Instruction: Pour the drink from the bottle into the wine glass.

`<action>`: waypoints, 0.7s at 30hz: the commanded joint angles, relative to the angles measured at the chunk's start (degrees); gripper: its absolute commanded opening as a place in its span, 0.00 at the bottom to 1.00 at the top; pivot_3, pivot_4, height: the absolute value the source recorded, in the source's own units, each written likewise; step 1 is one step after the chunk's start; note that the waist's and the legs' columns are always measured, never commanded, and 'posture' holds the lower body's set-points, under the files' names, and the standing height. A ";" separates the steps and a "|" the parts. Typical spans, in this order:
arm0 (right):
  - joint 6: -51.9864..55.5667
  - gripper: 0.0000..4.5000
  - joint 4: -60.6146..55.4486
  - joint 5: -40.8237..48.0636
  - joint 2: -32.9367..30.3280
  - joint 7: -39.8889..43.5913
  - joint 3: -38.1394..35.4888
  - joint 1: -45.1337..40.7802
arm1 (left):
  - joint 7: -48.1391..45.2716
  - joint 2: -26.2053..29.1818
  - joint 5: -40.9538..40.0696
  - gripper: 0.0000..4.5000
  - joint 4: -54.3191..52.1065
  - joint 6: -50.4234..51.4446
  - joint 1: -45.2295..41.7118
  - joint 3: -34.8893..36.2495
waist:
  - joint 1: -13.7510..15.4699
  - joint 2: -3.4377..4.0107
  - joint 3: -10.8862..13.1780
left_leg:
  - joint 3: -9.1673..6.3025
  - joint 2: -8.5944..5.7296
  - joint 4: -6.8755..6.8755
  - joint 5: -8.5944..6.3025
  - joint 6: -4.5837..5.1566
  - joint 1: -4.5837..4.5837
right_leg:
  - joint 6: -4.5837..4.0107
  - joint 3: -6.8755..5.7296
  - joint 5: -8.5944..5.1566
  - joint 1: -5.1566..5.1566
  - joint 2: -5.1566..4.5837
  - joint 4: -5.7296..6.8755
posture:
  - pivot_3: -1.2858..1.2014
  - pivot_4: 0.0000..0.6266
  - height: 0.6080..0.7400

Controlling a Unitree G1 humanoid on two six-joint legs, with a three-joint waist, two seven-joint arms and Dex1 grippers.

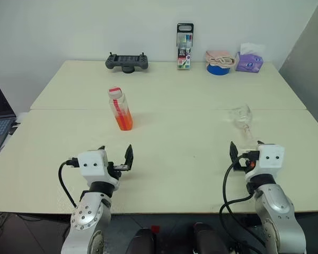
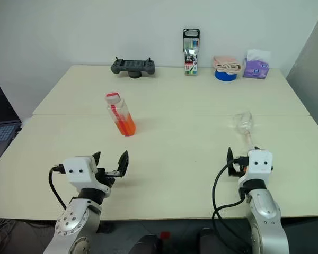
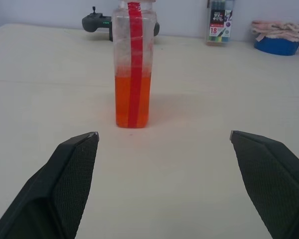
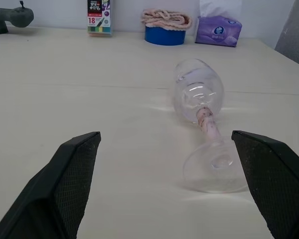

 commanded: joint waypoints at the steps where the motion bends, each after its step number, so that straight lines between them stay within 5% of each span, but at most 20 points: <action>1: -1.67 1.00 -2.24 -0.20 -0.14 -0.14 -0.07 -0.68 | 0.67 -0.19 -0.50 1.00 -1.88 0.45 -0.07 0.81 | 0.00 0.00 0.00 | 0.00 0.00 -0.01 0.00 0.00 0.00 | 0.00 0.00 0.00 0.00 0.00 -0.01 | 0.52 0.24 1.00; 14: -1.69 1.00 -0.45 0.10 -1.43 1.64 1.38 -2.85 | 1.92 -1.20 0.93 1.00 1.10 -1.19 -1.91 0.11 | 0.01 0.00 0.00 | 0.00 -0.01 -0.01 0.00 0.00 -0.01 | 0.00 -0.01 0.00 -0.01 0.00 0.00 | 0.52 0.24 1.00; 21: -0.55 1.00 0.25 2.29 -3.63 7.27 5.47 -5.74 | 3.43 -1.25 3.33 1.00 8.58 -2.95 -9.68 0.53 | 0.00 0.00 0.00 | 0.00 -0.01 0.01 0.00 0.00 0.01 | -0.01 -0.03 0.01 0.00 0.01 0.04 | 0.52 0.24 1.00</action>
